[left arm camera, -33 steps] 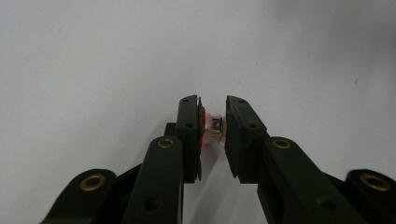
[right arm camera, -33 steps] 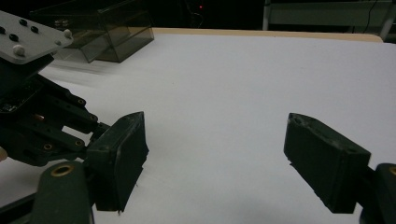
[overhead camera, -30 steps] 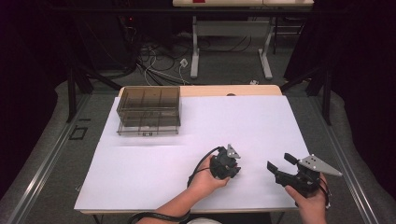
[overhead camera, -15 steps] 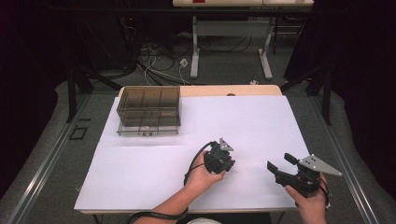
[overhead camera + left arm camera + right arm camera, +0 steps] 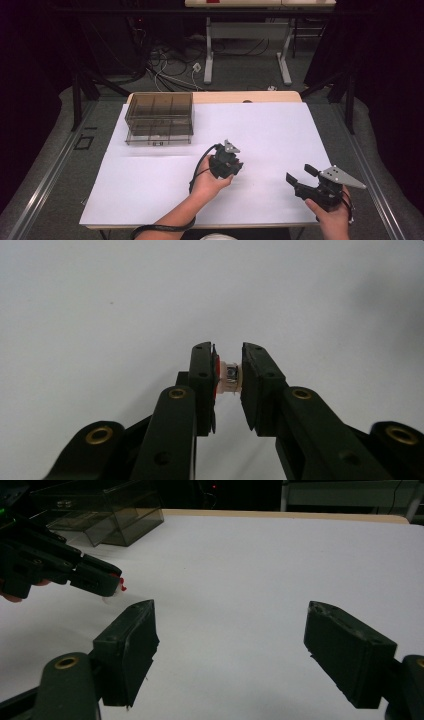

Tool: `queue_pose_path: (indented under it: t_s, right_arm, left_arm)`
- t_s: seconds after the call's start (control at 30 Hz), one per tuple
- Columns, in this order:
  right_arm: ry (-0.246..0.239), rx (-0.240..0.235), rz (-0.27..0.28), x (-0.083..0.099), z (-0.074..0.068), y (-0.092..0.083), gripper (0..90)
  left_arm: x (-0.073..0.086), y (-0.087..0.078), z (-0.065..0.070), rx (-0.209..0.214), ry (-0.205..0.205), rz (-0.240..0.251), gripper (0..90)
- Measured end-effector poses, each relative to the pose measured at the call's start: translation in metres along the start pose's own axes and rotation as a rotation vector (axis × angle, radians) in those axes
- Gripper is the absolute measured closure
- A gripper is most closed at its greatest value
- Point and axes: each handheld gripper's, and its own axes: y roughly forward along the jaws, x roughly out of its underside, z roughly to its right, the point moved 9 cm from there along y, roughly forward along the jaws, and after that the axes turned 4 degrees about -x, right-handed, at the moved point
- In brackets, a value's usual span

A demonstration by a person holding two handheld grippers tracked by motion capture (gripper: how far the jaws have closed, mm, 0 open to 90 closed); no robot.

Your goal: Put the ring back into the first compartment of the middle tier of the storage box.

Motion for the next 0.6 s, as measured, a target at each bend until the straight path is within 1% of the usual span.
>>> queue_pose_path:
  t_s: [0.07,0.1,0.13,0.27,0.3,0.33,0.37,0.4,0.47,0.5,0.53,0.6]
  right_arm:
    - [0.001,-0.001,0.0,0.0,0.0,0.0,21.2]
    - [0.001,-0.001,0.0,0.0,0.0,0.0,21.2]
    - [0.0,0.003,-0.004,0.0,0.0,0.0,21.2]
    - [0.001,0.001,-0.001,0.0,0.0,0.0,21.2]
    - [-0.001,0.001,0.008,-0.001,0.0,0.001,21.2]
    - [-0.001,0.009,0.015,-0.001,0.0,0.001,21.2]
    - [-0.001,0.001,0.009,-0.001,0.0,0.001,21.2]
    - [0.0,0.002,0.001,0.0,0.0,0.0,21.2]
    - [0.001,0.002,-0.001,0.0,0.0,0.0,21.2]
    - [0.001,0.002,-0.001,0.0,0.0,0.0,21.2]
    - [0.0,0.002,-0.001,0.0,0.0,0.0,21.2]
    - [0.0,0.002,0.006,0.0,0.0,0.001,21.2]
  left_arm:
    - [-0.001,-0.004,-0.004,0.007,-0.007,-0.004,76.0]
    - [-0.001,-0.004,-0.004,0.007,-0.007,-0.004,76.0]
    - [-0.003,-0.008,-0.009,-0.004,-0.014,0.004,76.1]
    - [-0.007,-0.016,-0.018,-0.023,-0.037,0.028,76.0]
    - [-0.008,-0.018,-0.02,-0.027,-0.047,0.036,76.0]
    - [-0.008,-0.02,-0.023,-0.028,-0.044,0.031,76.0]
    - [-0.008,-0.022,-0.026,-0.037,-0.051,0.043,76.0]
    - [-0.008,-0.024,-0.028,-0.037,-0.055,0.037,76.0]
    - [-0.009,-0.028,-0.034,-0.051,-0.063,0.05,76.0]
    - [-0.009,-0.028,-0.034,-0.051,-0.063,0.05,76.1]
    - [-0.01,-0.032,-0.04,-0.06,-0.07,0.053,76.0]
    - [-0.011,-0.036,-0.045,-0.067,-0.081,0.062,76.0]
